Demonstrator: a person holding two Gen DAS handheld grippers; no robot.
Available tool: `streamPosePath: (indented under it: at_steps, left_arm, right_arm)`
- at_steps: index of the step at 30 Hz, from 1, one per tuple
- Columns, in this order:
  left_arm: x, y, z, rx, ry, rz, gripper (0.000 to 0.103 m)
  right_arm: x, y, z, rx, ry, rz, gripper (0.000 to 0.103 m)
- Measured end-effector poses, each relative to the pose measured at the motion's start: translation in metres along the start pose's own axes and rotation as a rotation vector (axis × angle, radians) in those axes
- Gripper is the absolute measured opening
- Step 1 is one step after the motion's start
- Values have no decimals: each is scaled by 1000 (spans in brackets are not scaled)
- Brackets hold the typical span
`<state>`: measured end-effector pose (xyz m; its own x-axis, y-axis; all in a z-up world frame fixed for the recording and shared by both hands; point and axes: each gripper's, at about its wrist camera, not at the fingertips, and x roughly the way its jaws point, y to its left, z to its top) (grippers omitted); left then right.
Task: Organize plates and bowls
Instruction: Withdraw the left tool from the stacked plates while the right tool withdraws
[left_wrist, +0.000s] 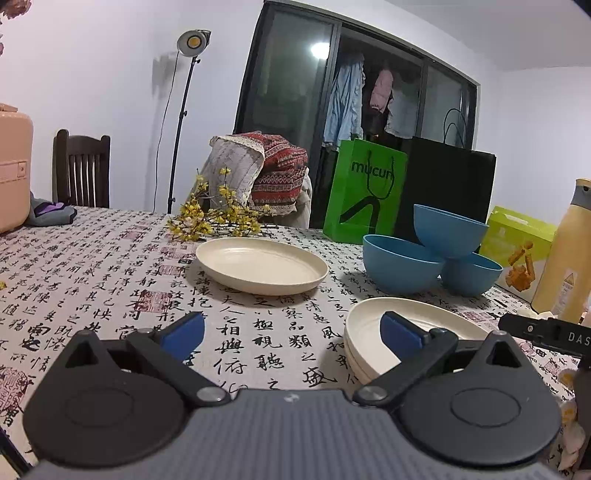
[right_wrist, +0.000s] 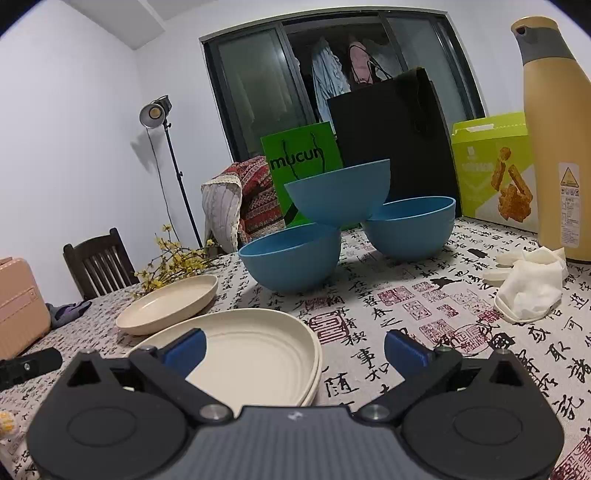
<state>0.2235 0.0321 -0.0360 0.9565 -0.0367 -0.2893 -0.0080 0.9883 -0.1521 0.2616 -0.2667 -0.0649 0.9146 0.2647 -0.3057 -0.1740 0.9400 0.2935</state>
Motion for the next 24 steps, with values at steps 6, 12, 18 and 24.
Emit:
streamPosePath:
  at_steps: [6, 12, 18, 24]
  left_arm:
    - [-1, 0, 0, 3, -9, 0, 103]
    - [-1, -1, 0, 12, -11, 11, 103]
    - [-3, -2, 0, 16, -23, 14, 103]
    - [-5, -3, -1, 22, -33, 17, 103]
  right_arm:
    - [0, 1, 0, -2, -3, -5, 103]
    - [-1, 1, 0, -3, -2, -12, 103]
    - [-1, 1, 0, -1, -3, -17, 103]
    - [-1, 0, 0, 0, -3, -19, 103]
